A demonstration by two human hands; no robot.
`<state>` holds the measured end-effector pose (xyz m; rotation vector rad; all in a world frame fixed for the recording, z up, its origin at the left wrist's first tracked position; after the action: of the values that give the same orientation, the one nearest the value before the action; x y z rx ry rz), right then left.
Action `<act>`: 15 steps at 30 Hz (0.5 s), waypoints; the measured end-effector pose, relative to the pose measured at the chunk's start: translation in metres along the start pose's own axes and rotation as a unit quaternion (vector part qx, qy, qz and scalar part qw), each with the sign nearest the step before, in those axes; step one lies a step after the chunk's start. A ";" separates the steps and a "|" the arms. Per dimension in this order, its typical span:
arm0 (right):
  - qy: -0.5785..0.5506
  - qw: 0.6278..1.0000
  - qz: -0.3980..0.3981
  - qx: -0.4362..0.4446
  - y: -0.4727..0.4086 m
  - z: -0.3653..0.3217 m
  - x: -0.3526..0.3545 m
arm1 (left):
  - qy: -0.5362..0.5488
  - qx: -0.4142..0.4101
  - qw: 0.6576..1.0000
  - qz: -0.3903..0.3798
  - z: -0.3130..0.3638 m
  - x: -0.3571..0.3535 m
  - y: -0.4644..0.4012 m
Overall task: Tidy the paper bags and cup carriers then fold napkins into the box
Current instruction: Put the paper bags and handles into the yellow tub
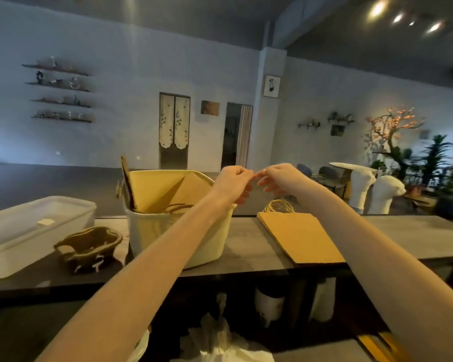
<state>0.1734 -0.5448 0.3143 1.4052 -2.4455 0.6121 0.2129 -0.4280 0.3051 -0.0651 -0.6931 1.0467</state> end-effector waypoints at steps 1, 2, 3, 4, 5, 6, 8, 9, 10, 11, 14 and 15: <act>-0.002 1.000 0.019 -0.012 0.001 0.013 0.015 | 0.008 0.009 1.000 -0.016 -0.001 -0.017 -0.002; -0.003 0.999 0.038 -0.023 0.001 0.026 0.030 | 0.018 0.020 0.999 -0.032 -0.003 -0.033 -0.004; 0.003 0.998 0.053 -0.034 0.002 0.040 0.043 | 0.027 0.032 0.998 -0.048 -0.006 -0.049 -0.005; 0.013 0.997 0.066 -0.044 0.003 0.054 0.055 | 0.033 0.046 0.996 -0.065 -0.009 -0.065 -0.006; 0.023 0.995 0.080 -0.056 0.003 0.069 0.067 | 0.037 0.059 0.994 -0.082 -0.013 -0.080 -0.006; 0.031 0.993 0.093 -0.069 0.002 0.085 0.079 | 0.041 0.072 0.992 -0.097 -0.018 -0.094 -0.008; 0.052 0.987 0.117 -0.102 0.002 0.118 0.100 | 0.049 0.100 0.987 -0.119 -0.027 -0.120 -0.010; 0.064 0.983 0.123 -0.118 0.003 0.132 0.108 | 0.053 0.115 0.984 -0.124 -0.032 -0.131 -0.012; 0.080 0.980 0.128 -0.129 0.003 0.145 0.115 | 0.054 0.130 0.982 -0.127 -0.037 -0.141 -0.014; 0.097 0.976 0.133 -0.139 0.003 0.156 0.122 | 0.050 0.145 0.980 -0.129 -0.042 -0.151 -0.015; 0.142 0.965 0.138 -0.172 0.000 0.195 0.139 | 0.021 0.172 0.975 -0.141 -0.055 -0.177 -0.019; 0.154 0.961 0.132 -0.190 0.000 0.209 0.144 | 0.014 0.180 0.972 -0.149 -0.058 -0.186 -0.019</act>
<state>0.0994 -0.7533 0.1909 0.7822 -2.3481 0.3521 0.2021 -0.5730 0.1747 0.3286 -0.4607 0.8638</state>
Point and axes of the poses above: each hand's wrist, its own y-axis away from the middle knuckle, its own x-axis out of the back of the hand, z = x × y, the point moved 9 cm from there along -y, towards the middle knuckle, and after that the axes turned 12 degrees about -y, right-handed, at the moved point
